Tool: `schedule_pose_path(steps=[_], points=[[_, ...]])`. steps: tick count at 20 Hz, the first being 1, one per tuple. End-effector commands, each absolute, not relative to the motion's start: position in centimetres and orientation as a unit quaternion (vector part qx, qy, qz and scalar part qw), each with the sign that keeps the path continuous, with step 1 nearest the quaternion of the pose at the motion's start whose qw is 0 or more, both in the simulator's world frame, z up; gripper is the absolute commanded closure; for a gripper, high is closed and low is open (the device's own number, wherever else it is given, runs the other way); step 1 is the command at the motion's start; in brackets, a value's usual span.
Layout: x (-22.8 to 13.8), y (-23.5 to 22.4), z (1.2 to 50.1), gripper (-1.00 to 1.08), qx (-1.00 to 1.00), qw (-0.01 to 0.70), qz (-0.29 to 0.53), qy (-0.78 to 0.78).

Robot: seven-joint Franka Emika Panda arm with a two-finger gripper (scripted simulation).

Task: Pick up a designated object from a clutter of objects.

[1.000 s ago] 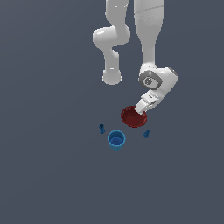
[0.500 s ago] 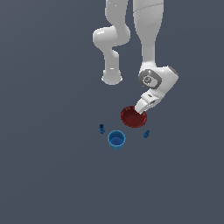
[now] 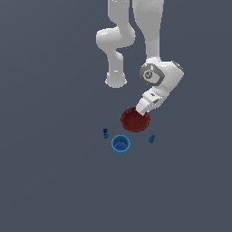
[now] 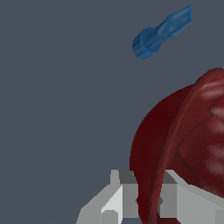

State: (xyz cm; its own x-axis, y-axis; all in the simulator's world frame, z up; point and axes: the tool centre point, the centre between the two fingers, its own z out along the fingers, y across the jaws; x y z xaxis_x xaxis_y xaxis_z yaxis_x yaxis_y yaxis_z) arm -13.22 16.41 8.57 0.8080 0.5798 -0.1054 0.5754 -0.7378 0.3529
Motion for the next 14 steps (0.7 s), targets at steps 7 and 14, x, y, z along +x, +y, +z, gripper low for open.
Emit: schedule_pose_path(steps=[7,14], points=[[-11.6,12.9,14.4,1.08,0.932,0.186,0.007,0.31],[-10.1,9.7,19.6,1.08,0.933,0.185,0.007,0.31]])
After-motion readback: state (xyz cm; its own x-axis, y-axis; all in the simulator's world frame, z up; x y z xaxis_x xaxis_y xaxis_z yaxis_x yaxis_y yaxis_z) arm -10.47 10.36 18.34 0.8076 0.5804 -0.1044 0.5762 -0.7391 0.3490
